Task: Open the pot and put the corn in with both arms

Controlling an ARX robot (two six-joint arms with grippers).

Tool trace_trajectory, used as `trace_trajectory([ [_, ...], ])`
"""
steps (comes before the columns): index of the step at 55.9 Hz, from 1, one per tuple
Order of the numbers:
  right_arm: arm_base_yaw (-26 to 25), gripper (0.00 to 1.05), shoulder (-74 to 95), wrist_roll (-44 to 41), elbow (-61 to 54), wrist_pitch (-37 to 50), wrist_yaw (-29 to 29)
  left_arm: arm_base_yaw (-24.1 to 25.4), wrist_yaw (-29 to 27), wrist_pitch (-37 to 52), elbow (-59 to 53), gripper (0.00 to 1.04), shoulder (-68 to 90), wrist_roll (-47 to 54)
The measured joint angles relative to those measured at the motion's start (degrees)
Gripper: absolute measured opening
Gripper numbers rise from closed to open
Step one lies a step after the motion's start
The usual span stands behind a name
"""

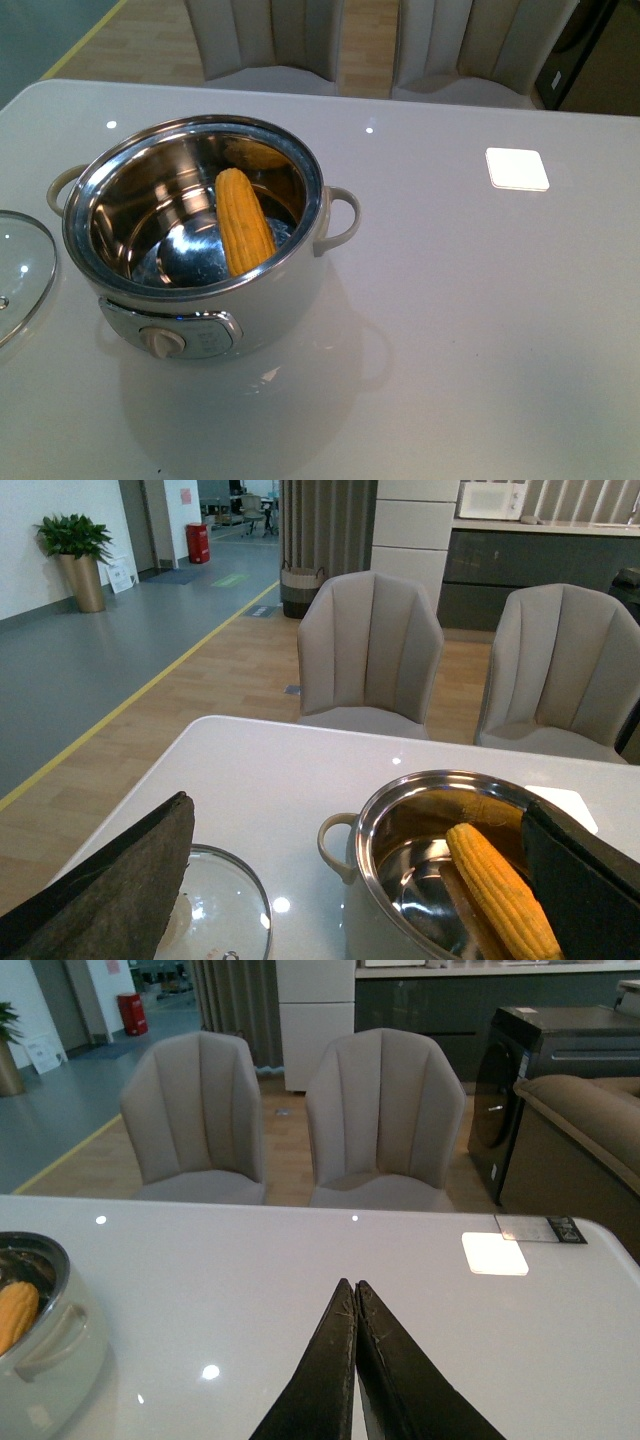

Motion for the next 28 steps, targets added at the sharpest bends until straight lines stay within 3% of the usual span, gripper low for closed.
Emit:
trace_trajectory([
  [20, 0.0, 0.02, -0.07, 0.0, 0.0, 0.0, 0.0, 0.0, 0.0, 0.0, 0.0, 0.98, 0.0, -0.02],
  [28, 0.0, 0.3, -0.07, -0.07, 0.0, 0.0, 0.0, 0.0, 0.0, 0.0, 0.0, 0.98, 0.0, -0.02],
])
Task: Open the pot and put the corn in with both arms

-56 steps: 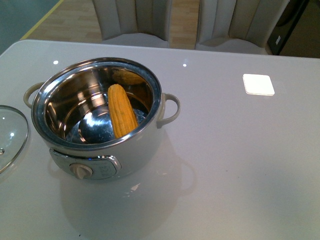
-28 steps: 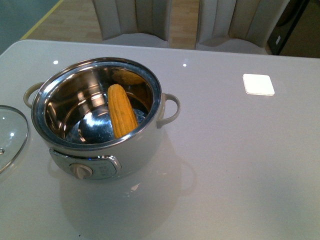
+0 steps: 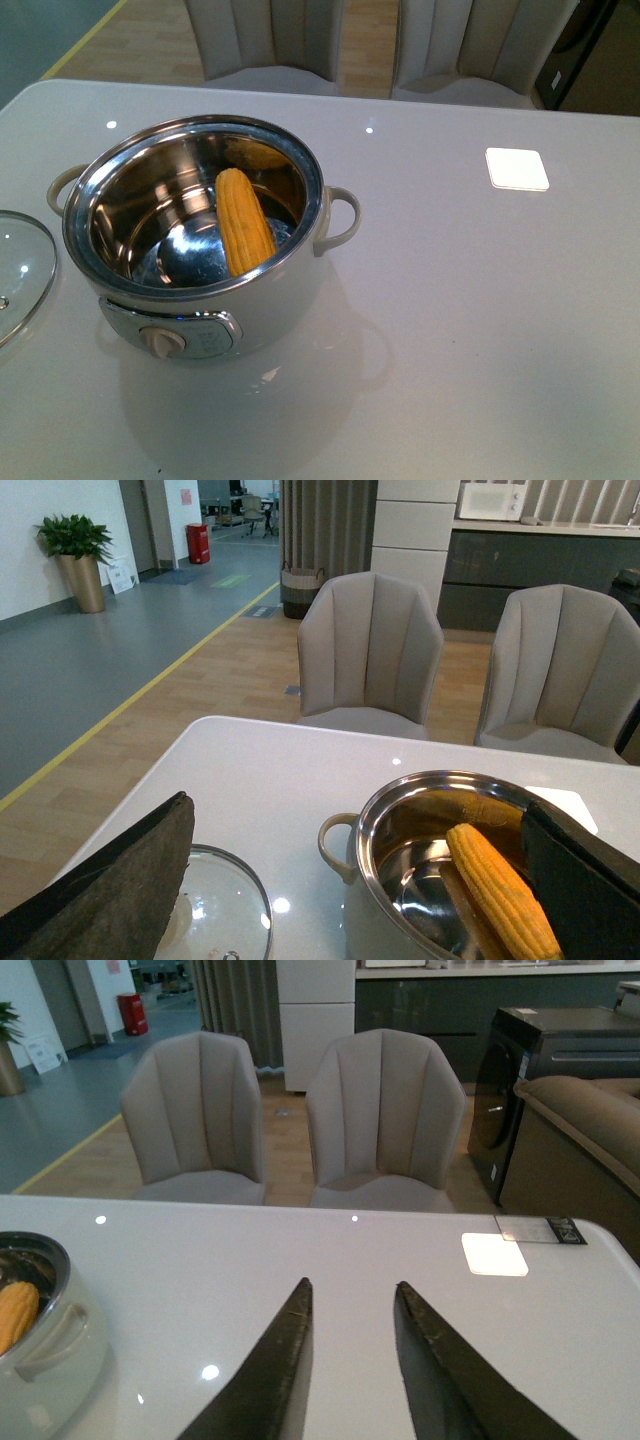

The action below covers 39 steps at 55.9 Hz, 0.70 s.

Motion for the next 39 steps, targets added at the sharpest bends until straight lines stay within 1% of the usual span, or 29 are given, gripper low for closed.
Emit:
trace_trajectory([
  [4, 0.0, 0.42, 0.0, 0.0, 0.0, 0.0, 0.0, 0.0, 0.0, 0.0, 0.0, 0.98, 0.0, 0.02],
  [8, 0.0, 0.61, 0.0, 0.0, 0.0, 0.0, 0.0, 0.0, 0.0, 0.0, 0.0, 0.98, 0.0, 0.02],
  [12, 0.0, 0.76, 0.0, 0.0, 0.0, 0.0, 0.0, 0.0, 0.0, 0.0, 0.0, 0.98, 0.0, 0.02],
  [17, 0.0, 0.92, 0.0, 0.0, 0.0, 0.0, 0.0, 0.0, 0.0, 0.0, 0.0, 0.98, 0.0, 0.02],
  [19, 0.0, 0.96, 0.0, 0.0, 0.0, 0.0, 0.0, 0.0, 0.0, 0.0, 0.0, 0.98, 0.0, 0.02],
  [20, 0.0, 0.97, 0.0, 0.0, 0.0, 0.0, 0.0, 0.0, 0.0, 0.0, 0.0, 0.98, 0.0, 0.02],
  [24, 0.0, 0.96, 0.0, 0.0, 0.0, 0.0, 0.0, 0.0, 0.0, 0.0, 0.0, 0.98, 0.0, 0.0],
  [39, 0.0, 0.96, 0.0, 0.0, 0.0, 0.0, 0.0, 0.0, 0.0, 0.02, 0.0, 0.98, 0.0, 0.02],
])
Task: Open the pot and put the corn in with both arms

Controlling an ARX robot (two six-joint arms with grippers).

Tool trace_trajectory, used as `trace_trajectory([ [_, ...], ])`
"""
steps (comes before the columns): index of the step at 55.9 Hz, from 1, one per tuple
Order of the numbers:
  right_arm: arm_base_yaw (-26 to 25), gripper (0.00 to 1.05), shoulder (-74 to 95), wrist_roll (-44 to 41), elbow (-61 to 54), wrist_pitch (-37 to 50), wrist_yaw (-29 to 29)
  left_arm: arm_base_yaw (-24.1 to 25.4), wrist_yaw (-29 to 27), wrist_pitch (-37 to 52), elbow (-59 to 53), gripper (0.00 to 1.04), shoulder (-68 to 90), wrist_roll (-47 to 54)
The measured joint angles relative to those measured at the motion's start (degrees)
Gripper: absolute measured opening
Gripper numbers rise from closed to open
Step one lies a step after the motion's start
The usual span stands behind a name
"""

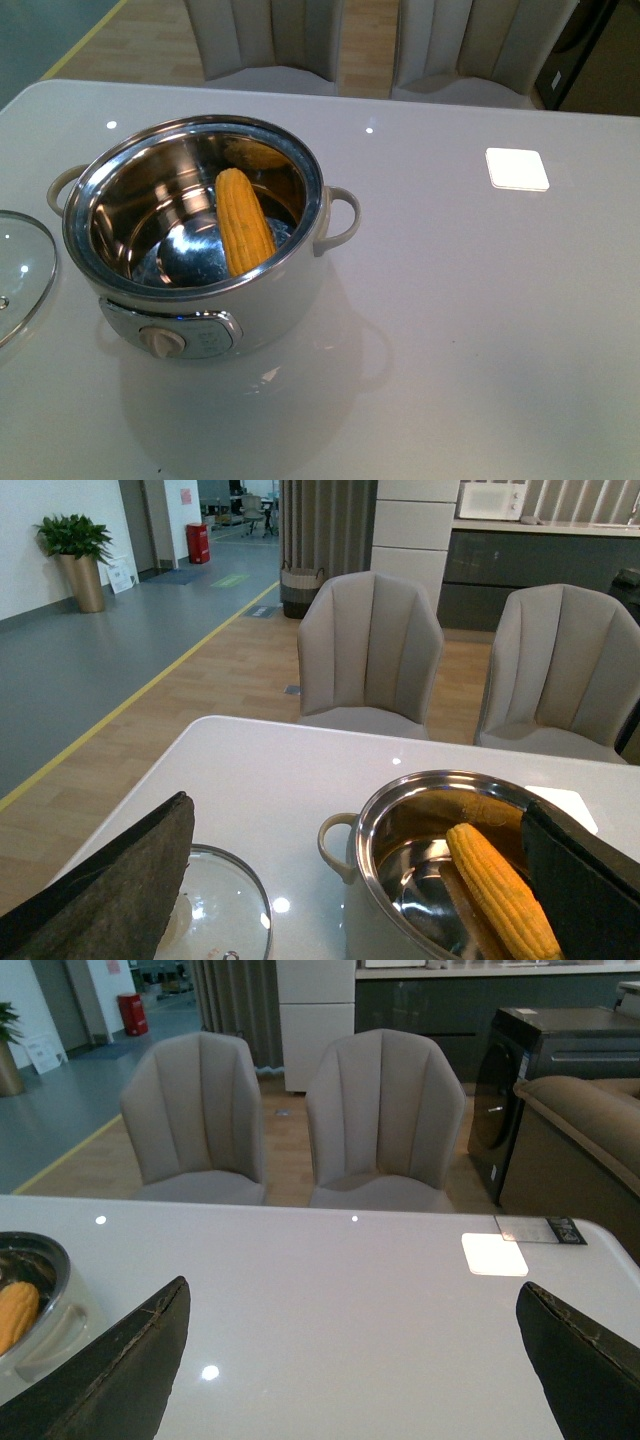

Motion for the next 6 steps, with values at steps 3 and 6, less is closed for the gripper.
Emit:
trace_trajectory([
  [3, 0.0, 0.96, 0.0, 0.0, 0.0, 0.0, 0.0, 0.0, 0.0, -0.02, 0.0, 0.98, 0.0, 0.0],
  [6, 0.0, 0.96, 0.0, 0.0, 0.0, 0.0, 0.0, 0.0, 0.0, -0.02, 0.0, 0.98, 0.0, 0.0],
])
